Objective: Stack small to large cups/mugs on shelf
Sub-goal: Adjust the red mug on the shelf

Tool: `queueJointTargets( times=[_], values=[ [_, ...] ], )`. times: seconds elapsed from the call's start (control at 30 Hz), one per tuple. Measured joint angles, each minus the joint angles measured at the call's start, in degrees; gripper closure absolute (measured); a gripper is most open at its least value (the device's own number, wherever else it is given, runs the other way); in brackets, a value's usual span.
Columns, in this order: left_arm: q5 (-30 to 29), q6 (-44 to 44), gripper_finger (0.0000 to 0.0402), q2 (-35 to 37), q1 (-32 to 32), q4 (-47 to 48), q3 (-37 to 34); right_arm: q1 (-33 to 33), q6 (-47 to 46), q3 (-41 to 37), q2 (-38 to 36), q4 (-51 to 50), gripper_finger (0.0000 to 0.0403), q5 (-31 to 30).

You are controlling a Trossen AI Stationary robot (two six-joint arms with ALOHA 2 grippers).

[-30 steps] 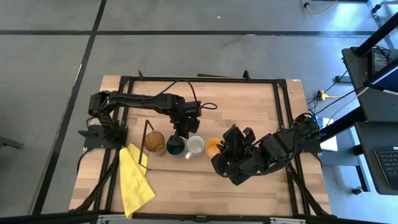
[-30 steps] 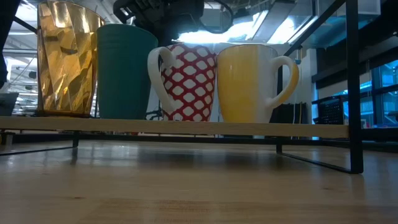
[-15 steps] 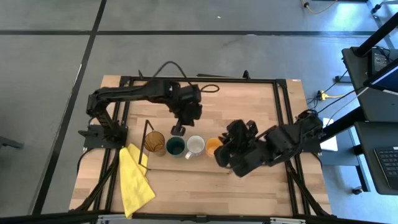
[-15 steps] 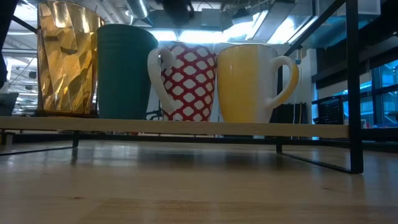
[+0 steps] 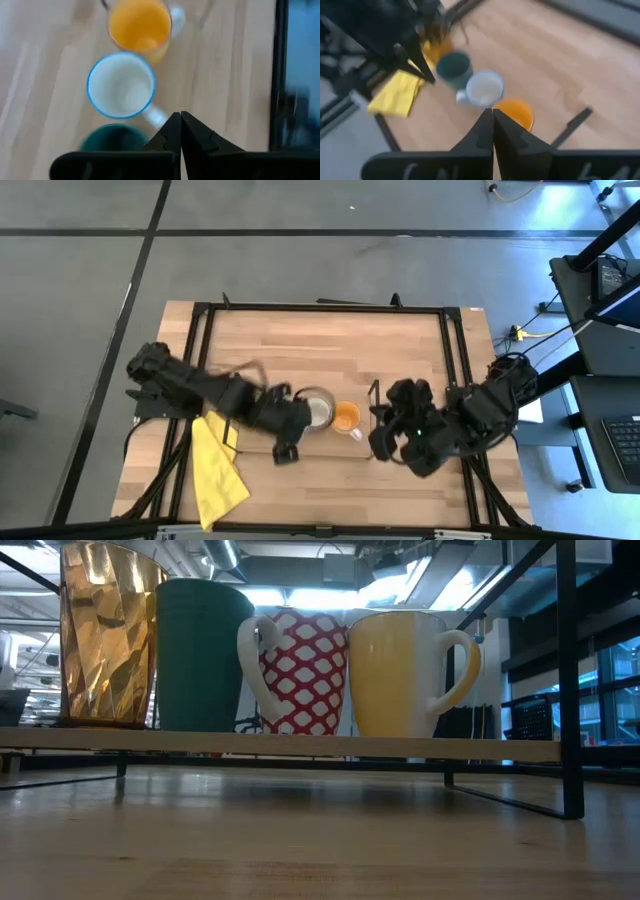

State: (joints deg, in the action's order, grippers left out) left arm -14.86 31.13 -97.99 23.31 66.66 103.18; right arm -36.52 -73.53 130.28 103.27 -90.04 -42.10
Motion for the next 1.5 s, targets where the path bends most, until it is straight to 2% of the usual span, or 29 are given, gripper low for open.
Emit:
queueJointTargets(
  times=[0.1,0.2,0.3,0.4,0.5,0.7,0.87,1.0,1.4,1.5],
  values=[
    [-14.64,15.24,0.0401,-0.79,7.57,-4.45,0.0,-2.55,-1.79,-2.18,0.0,0.03,0.0398,2.21],
    [-27.91,30.09,0.0401,-2.68,13.29,-4.73,0.0,-4.84,-3.9,-3.61,0.0,0.04,0.04,2.65],
    [-33.66,43.06,0.0401,-5.67,16.78,0.21,0.0,-6.53,-4.88,-4.01,0.0,0.02,0.0399,0.55],
    [-31.93,53.48,0.0401,-10.26,18.42,6.18,-0.03,-7.29,-6.42,-4.11,0.0,0.03,0.0398,-1.88],
    [-31.72,60.03,0.0401,-14.41,19.14,8.37,-0.05,-7.3,-7.0,-4.11,0.0,0.04,0.0399,-2.91],
    [-38.05,70.97,0.0401,-20.61,20.14,11.02,-0.05,-7.3,-6.96,-4.11,0.0,0.03,0.0397,-2.89],
    [-38.4,82.58,0.0401,-25.69,20.72,19.25,-0.05,-7.3,-5.82,-4.11,0.0,0.02,0.0396,-2.38],
    [-41.65,84.22,0.0401,-27.56,20.76,19.75,-0.03,-7.5,-3.97,-4.11,0.0,0.02,0.0396,-0.98],
    [-42.21,84.31,0.0401,-30.75,16.29,20.29,-0.2,-10.72,-0.73,-4.11,0.0,0.04,0.0396,-0.78],
    [-41.85,86.18,0.0401,-30.76,15.85,23.67,-0.51,-10.73,-0.09,-4.11,0.0,0.02,0.0396,-0.79]
  ],
)
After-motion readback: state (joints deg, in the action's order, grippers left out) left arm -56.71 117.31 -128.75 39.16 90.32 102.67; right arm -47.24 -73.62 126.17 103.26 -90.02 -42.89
